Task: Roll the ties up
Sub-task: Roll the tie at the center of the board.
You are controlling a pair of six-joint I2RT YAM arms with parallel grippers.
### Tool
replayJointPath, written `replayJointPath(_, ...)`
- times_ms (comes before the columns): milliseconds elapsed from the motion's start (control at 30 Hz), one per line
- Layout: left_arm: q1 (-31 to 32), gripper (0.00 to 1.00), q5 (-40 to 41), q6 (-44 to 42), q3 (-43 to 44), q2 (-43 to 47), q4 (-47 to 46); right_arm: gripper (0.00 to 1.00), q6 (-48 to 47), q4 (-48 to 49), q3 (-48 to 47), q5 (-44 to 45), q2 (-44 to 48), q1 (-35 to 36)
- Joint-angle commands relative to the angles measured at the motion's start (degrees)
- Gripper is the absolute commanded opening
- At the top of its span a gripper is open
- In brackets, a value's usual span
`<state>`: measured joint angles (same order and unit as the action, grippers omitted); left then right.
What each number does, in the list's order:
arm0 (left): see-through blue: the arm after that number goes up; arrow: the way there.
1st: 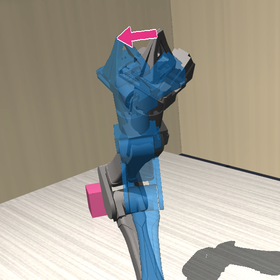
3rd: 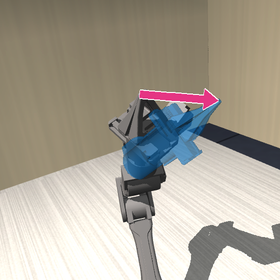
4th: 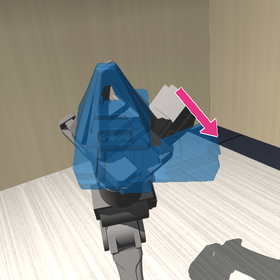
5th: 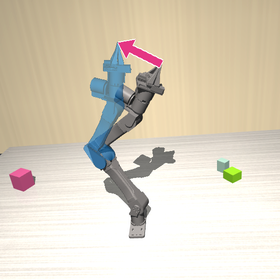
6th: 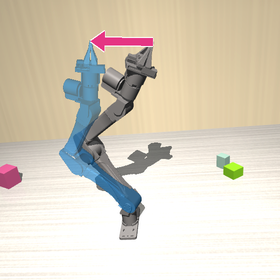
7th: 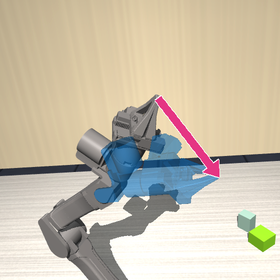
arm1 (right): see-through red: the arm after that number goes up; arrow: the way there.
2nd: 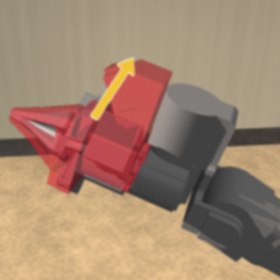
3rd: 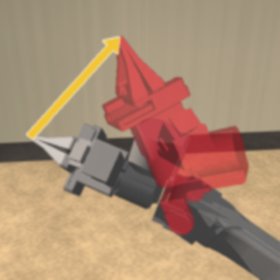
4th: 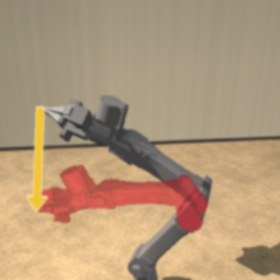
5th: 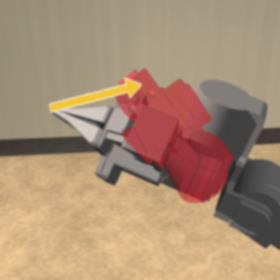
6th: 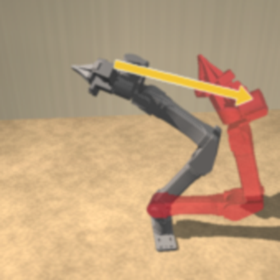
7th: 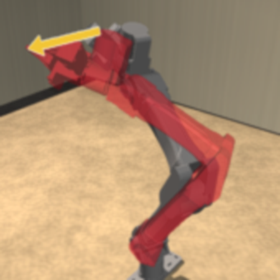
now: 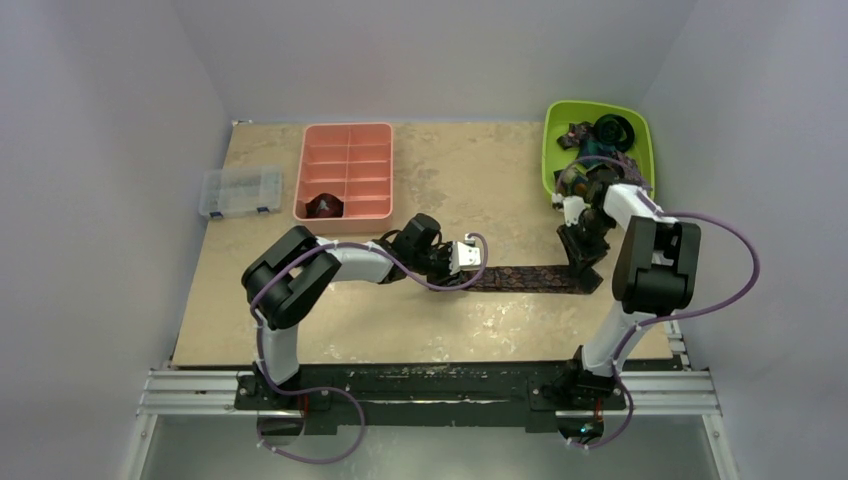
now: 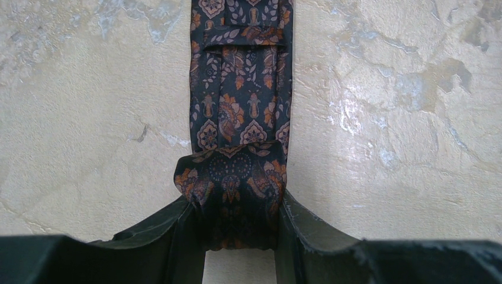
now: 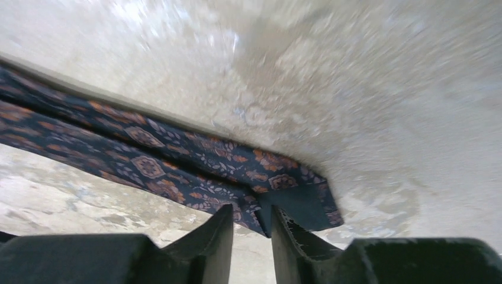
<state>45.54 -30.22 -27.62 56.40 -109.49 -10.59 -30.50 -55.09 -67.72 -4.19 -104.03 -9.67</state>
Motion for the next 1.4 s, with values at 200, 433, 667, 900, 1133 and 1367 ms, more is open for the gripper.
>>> replayJointPath(200, 0.52, 0.14, 5.48, 0.8, -2.07, -3.37, 10.49, 0.36, -1.06, -6.84, -9.78, -12.02, 3.0, -0.2)
replayJointPath(433, 0.69, 0.14, 6.32, 2.14, -2.08, -3.42, 10.49, 0.54, 8.48, -7.89, -9.69, -37.4, 1.91, 5.97)
replayJointPath(667, 1.13, 0.14, 6.92, 1.73, -1.79, -3.5, 12.38, 0.53, 24.29, 9.39, 2.61, -51.03, 2.76, 13.16)
replayJointPath(900, 1.31, 0.14, 7.02, 0.66, -1.64, -3.57, 13.57, 0.53, 35.29, 25.16, 4.49, -51.71, 0.6, 20.37)
replayJointPath(1133, 1.33, 0.14, 6.88, 0.26, -1.24, -3.54, 14.25, 0.47, 37.06, 28.01, 2.97, -49.8, -3.12, 24.49)
replayJointPath(1367, 1.31, 0.14, 6.67, 0.41, -0.9, -3.7, 14.37, 0.24, 35.29, 28.01, 4.22, -46.95, -4.92, 25.32)
